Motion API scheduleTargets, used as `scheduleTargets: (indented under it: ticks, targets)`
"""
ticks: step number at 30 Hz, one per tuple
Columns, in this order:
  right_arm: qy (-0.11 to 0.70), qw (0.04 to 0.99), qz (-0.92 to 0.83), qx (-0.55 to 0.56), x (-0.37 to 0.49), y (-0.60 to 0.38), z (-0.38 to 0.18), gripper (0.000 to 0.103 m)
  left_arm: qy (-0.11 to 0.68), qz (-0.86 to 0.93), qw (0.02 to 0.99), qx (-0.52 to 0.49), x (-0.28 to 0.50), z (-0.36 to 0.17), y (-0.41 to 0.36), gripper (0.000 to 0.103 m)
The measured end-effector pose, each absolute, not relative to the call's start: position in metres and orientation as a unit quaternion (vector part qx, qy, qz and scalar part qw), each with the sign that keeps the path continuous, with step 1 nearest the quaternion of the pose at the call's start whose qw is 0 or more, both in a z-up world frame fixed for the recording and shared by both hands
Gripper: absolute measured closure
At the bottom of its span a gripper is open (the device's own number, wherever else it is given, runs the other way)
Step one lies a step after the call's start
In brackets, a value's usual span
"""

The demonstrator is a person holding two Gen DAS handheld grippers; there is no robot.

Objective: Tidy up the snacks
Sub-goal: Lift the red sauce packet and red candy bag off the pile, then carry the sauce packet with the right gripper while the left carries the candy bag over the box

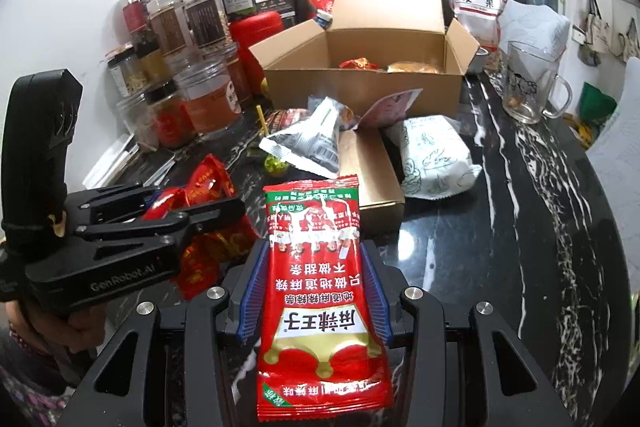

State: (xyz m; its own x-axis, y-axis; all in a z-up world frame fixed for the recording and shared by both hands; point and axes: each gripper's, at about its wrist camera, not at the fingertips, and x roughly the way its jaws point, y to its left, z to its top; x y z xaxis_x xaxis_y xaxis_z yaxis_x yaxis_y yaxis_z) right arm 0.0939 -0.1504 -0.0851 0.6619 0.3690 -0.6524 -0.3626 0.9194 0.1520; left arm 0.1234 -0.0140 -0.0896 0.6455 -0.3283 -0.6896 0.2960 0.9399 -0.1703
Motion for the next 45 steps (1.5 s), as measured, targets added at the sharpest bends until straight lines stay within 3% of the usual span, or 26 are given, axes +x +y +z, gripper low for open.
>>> scheduleTargets:
  ticks: [7, 13, 31, 45]
  targets:
    - [0.364, 0.91, 0.197, 0.01, 0.094, -0.153, -0.088, 0.058, 0.413, -0.188, 0.889, -0.061, 0.135, -0.102, -0.009, 0.065]
    - [0.362, 0.911, 0.196, 0.016, 0.095, -0.155, -0.088, 0.058, 0.392, -0.187, 0.9, -0.046, 0.13, -0.09, -0.013, 0.071]
    - [0.308, 0.921, 0.235, 0.038, 0.111, -0.153, -0.047, 0.058, 0.326, -0.192, 0.924, -0.048, 0.135, -0.026, 0.001, 0.073]
    - [0.219, 0.946, 0.237, 0.023, 0.151, -0.156, 0.02, 0.058, 0.246, -0.191, 0.948, -0.062, 0.185, 0.037, 0.007, 0.073]
